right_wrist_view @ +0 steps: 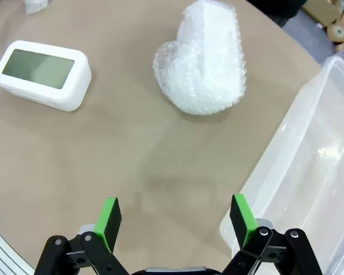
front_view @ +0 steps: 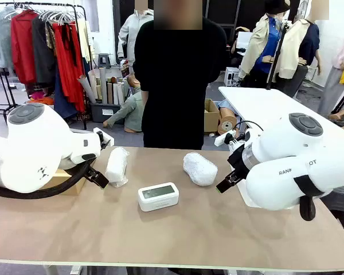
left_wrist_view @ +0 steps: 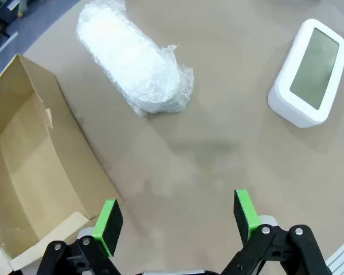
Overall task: Separate and place wrapped and unwrapped clocks.
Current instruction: Pick up the Digital clock indicated by the person.
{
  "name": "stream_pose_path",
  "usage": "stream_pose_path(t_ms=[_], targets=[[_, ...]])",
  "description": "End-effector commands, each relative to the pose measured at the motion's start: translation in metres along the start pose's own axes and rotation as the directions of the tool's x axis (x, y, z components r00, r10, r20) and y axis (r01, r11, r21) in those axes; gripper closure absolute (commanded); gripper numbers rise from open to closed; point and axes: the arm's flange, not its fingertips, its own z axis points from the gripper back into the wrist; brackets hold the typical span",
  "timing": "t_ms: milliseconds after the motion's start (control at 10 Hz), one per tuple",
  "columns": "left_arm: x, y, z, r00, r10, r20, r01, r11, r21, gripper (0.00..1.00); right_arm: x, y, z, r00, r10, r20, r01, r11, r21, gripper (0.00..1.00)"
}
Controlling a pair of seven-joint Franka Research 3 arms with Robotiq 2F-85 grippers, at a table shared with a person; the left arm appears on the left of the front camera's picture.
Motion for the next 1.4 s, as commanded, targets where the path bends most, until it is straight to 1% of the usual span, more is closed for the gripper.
stream_pose_path(t_ms=[0,1300], targets=[[0.0001,0.0,0.0001,1.0,0.0,0.0,0.0,1.0,0.0,0.0,0.0,0.0,0.0,1.0,0.0,0.0,0.0,1.0,0.0,0.0],[0.0001,0.0,0.0001,1.0,0.0,0.0,0.0,1.0,0.0,0.0,0.0,0.0,0.0,1.0,0.0,0.0,0.0,1.0,0.0,0.0]])
